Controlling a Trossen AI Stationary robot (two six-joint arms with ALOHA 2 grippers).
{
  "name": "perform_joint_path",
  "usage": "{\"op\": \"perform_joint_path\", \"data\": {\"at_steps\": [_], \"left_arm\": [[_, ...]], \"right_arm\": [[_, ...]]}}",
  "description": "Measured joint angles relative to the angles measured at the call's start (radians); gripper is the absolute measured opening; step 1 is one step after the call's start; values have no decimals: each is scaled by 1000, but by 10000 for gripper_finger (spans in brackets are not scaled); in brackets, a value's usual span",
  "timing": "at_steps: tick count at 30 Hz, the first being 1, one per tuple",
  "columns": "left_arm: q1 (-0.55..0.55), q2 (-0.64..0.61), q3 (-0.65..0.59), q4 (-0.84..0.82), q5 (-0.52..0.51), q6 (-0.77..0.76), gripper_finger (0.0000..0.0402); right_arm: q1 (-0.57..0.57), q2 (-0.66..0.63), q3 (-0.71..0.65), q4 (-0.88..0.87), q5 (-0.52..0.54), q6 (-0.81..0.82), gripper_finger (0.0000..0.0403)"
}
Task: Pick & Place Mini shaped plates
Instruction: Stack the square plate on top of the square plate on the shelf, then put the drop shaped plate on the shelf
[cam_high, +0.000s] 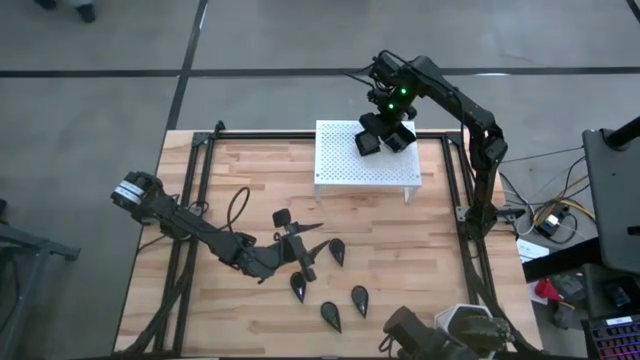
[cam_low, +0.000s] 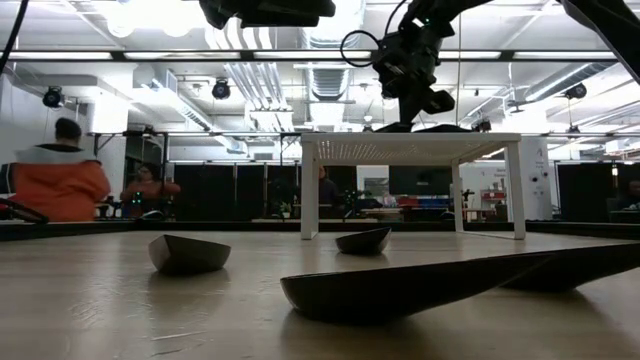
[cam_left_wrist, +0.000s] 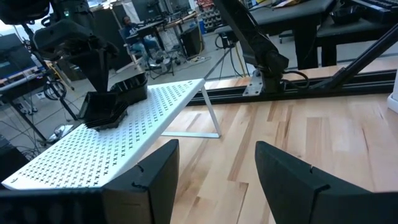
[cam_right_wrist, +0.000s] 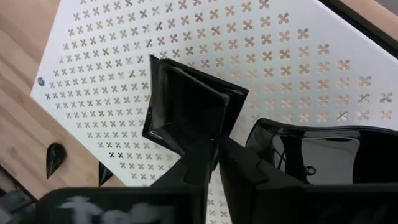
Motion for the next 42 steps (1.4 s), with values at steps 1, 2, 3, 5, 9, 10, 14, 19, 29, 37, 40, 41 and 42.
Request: {"op": "perform_joint_path", "data": {"at_steps": [1,2,3,5,9,10,14,19,29,37,40,41,42], "left_arm": [[0,0,0,0,0,0,206],[0,0,0,0,0,0,206],[0,0,0,0,0,0,206],[0,0,0,0,0,0,206],[0,0,0,0,0,0,206],[0,0,0,0,0,0,206],[0,0,0,0,0,0,206],[0,0,0,-1,0,0,206],[0,0,0,-25,0,-3,206],[0,0,-1,-33,-1,-14,206],[0,0,-1,-34,0,-14,206],[0,0,-1,-34,-1,-15,206],[0,0,-1,-34,-1,-15,206]], "right_arm": [[0,0,0,0,-1,0,42],[0,0,0,1,-6,0,50],[0,0,0,4,-14,0,57],[0,0,0,11,-19,0,70],[0,0,7,7,-20,0,87],[0,0,11,7,-21,0,90],[0,0,25,0,-25,3,99],[0,0,53,-1,-53,2,102],[41,-11,131,4,-53,-52,71],[177,-66,138,115,-48,-115,10],[249,-77,137,221,-42,-141,9],[275,-79,136,262,-41,-153,8],[300,-79,136,306,-39,-165,8]]}}
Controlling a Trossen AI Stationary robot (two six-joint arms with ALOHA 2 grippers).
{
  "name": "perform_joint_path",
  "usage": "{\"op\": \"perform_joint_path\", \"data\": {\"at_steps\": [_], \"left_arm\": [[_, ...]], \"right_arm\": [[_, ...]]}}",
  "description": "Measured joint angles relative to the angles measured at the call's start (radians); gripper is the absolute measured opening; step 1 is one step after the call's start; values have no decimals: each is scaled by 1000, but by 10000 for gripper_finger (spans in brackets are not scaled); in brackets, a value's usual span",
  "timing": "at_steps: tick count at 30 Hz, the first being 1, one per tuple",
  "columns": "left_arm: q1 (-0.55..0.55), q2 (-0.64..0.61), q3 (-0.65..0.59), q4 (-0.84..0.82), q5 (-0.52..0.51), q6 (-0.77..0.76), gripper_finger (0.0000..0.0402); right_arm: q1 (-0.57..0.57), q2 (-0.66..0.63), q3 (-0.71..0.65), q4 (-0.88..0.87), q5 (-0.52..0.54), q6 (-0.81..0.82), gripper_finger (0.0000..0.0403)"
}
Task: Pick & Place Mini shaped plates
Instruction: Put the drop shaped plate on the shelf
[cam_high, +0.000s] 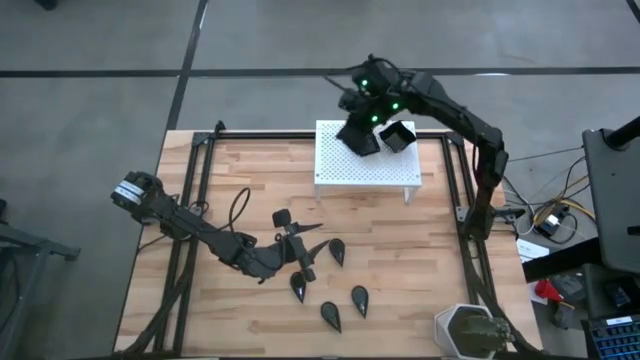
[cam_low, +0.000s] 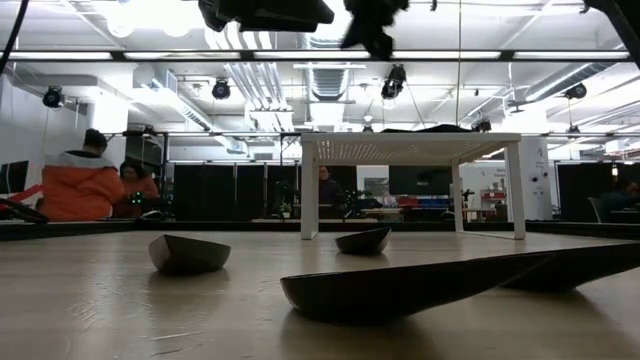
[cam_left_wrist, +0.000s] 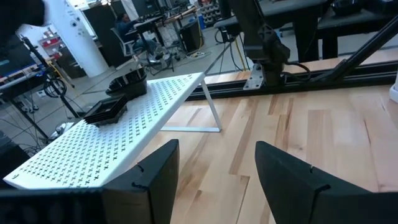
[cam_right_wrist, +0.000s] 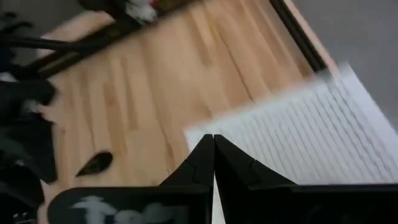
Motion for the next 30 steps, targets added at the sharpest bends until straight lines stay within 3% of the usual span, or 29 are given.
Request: {"op": "perform_joint_path", "data": {"at_steps": [6,13,23,30], "left_arm": [[-7,-19,0,-20,0,-11,206],[-38,-62,0,-99,0,-63,206],[-102,-114,0,-147,0,-74,206],[-106,-115,0,-209,1,-98,206]], "right_arm": [[135,-4,-57,213,-1,-77,8],[222,-26,-265,462,-3,-98,8],[306,-224,-783,1026,12,-23,8],[420,-400,-1096,1269,172,-53,8]]}}
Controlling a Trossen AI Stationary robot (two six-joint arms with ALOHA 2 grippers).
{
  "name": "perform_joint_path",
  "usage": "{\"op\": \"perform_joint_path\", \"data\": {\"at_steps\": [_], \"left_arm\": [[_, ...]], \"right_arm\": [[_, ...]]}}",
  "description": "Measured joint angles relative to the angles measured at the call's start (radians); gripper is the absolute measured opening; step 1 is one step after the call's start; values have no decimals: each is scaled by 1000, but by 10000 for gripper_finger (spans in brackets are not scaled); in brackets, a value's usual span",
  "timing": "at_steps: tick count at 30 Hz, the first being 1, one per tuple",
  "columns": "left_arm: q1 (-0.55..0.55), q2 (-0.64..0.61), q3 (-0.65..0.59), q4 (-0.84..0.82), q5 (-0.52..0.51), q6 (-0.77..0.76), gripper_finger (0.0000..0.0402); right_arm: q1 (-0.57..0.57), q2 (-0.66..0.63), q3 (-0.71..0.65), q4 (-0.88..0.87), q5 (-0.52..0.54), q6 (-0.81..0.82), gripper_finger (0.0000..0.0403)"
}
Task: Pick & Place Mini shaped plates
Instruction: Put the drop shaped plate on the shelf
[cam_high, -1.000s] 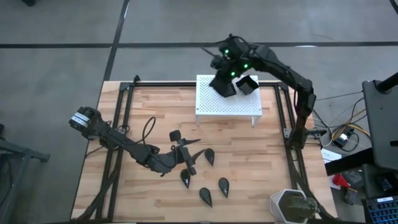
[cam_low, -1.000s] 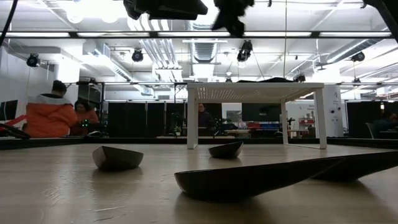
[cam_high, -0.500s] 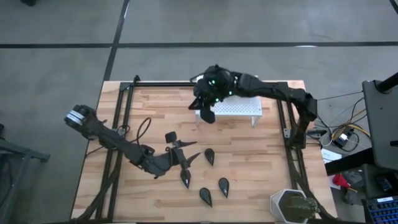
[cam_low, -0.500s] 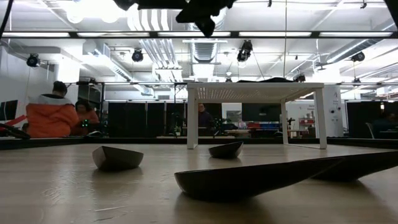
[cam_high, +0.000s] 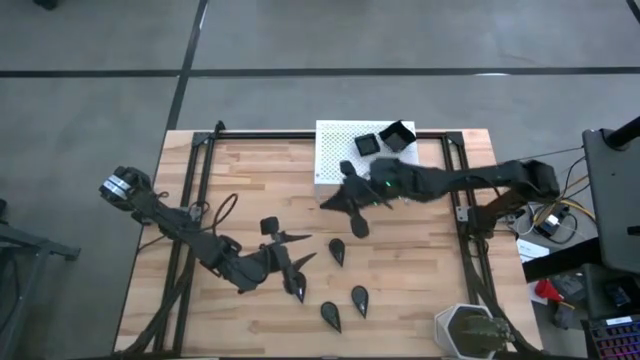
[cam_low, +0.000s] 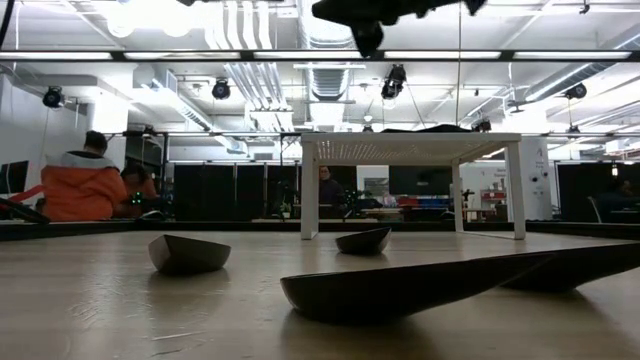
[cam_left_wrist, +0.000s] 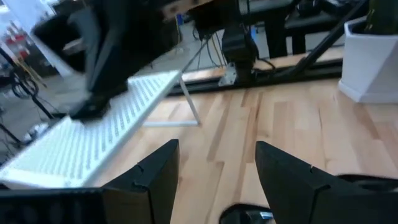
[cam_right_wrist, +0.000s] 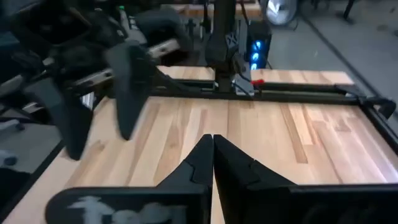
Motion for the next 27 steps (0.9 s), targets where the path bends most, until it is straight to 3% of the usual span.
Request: {"op": "perform_joint_path", "data": {"at_steps": [11,18,23,27], "left_arm": [[0,0,-1,-183,60,-383,206],[0,0,0,-305,68,-661,206],[-3,0,-1,-305,91,-744,206],[-7,1,-17,-306,177,-827,206]], "right_arm": [[180,-109,-355,360,224,0,8],[243,-106,-423,434,220,103,8],[286,-105,-441,435,221,139,8],[321,-104,-453,435,223,121,8]]}}
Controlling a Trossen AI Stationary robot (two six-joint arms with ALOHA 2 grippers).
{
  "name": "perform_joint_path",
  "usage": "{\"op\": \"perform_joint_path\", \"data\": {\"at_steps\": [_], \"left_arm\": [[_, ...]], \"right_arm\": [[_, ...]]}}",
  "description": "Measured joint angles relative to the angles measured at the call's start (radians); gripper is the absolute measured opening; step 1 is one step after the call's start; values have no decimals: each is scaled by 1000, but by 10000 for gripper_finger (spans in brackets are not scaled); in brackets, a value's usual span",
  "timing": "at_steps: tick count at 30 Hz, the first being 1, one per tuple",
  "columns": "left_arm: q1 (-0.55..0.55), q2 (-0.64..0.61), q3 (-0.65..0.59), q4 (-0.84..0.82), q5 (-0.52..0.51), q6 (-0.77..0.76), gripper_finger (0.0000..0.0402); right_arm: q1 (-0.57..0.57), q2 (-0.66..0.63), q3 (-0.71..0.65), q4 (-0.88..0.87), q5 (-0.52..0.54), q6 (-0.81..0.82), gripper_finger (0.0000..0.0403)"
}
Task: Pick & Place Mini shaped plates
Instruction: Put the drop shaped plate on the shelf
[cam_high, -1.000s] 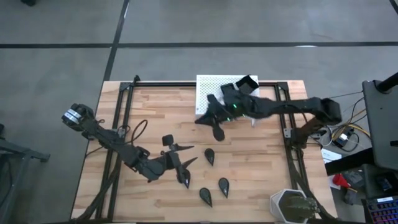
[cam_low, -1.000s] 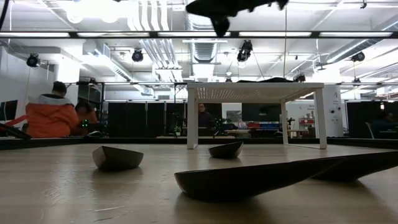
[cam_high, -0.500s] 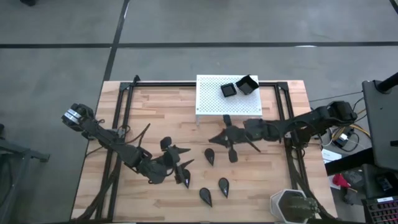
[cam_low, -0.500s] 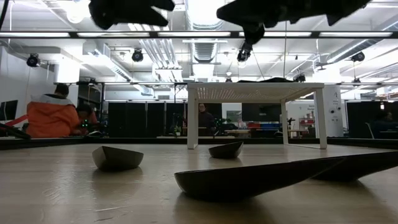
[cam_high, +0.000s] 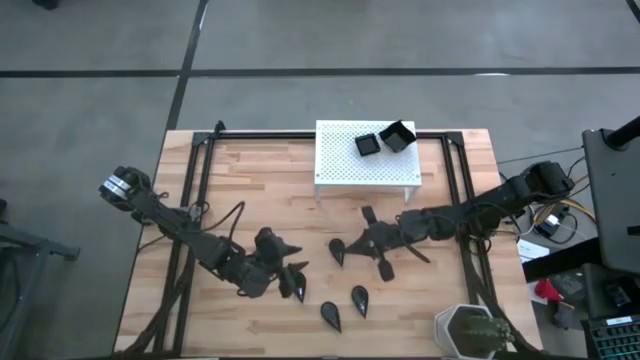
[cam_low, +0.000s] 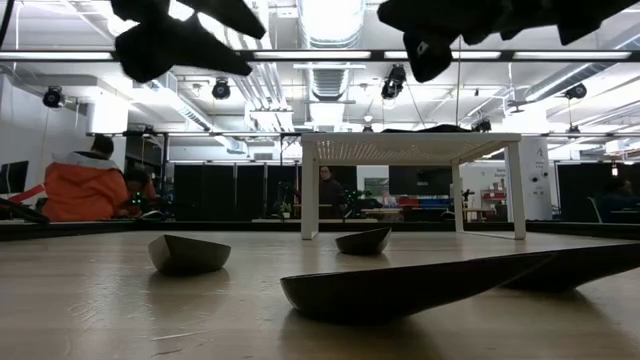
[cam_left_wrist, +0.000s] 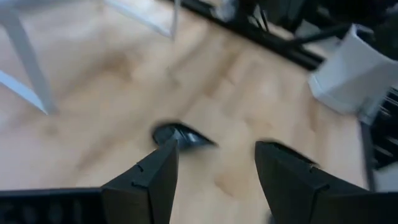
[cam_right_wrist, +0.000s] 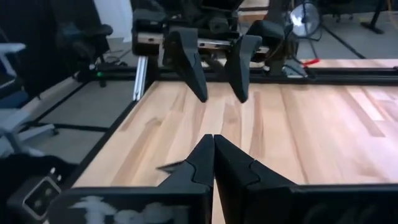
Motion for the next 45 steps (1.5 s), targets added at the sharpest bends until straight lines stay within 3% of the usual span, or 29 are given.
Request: {"op": "perform_joint_path", "data": {"at_steps": [7,12,21,40,45], "left_arm": [[-8,0,-51,-18,234,-236,206],[-36,0,-121,-59,364,-578,206],[-86,1,-186,-61,374,-944,206],[-26,68,-212,32,397,-983,184],[-25,67,-212,37,354,-982,178]], "right_arm": [[17,1,-23,-2,0,-21,8],[23,1,-44,0,-2,-37,8],[24,1,-79,7,-1,-55,8],[39,1,-89,12,-2,-56,8],[39,1,-89,12,-2,-56,8]]}}
